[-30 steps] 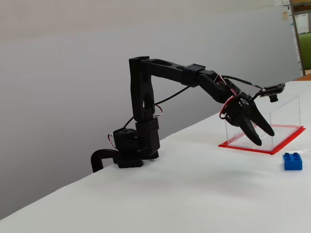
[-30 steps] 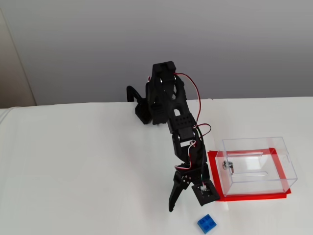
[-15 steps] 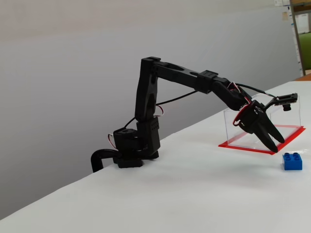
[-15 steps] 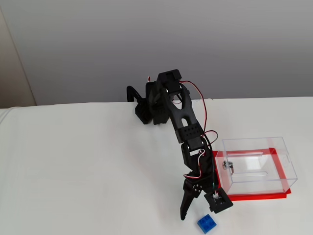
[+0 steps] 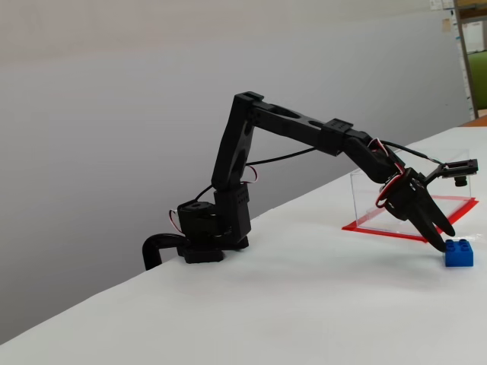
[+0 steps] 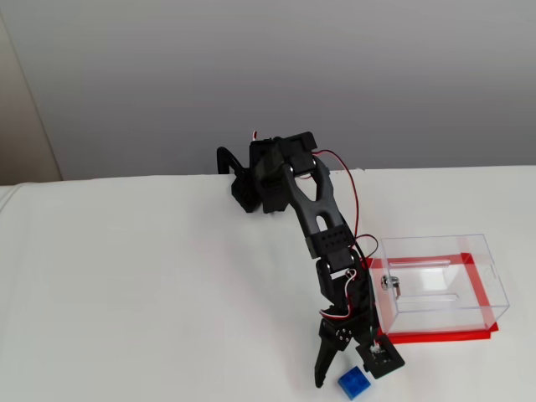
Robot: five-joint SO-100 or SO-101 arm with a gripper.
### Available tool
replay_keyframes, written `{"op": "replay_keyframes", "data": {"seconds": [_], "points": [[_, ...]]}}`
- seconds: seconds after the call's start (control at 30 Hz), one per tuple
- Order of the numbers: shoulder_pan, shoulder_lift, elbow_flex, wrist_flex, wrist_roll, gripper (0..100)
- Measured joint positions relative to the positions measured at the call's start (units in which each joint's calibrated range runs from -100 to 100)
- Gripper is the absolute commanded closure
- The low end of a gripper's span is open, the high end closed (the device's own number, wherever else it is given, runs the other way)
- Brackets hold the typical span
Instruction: Pick the blue lego brick and place it into the transparent box
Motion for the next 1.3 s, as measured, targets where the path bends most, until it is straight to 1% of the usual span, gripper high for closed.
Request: {"op": "replay_keyframes", "data": {"seconds": [0.63,0.7,0.8,0.9,1.0,1.3], "points": [[-1.5,7.4,-6.3,0.1,-0.1,60],[-1.5,7.8,-6.3,0.1,-0.1,64],[-1.5,8.2,-6.3,0.1,-0.1,74],[-1.5,8.3,-6.3,0.1,-0.1,78],[-1.5,8.3,-6.3,0.1,-0.1,80],[-1.5,8.3,-6.3,0.1,-0.1,80]]}}
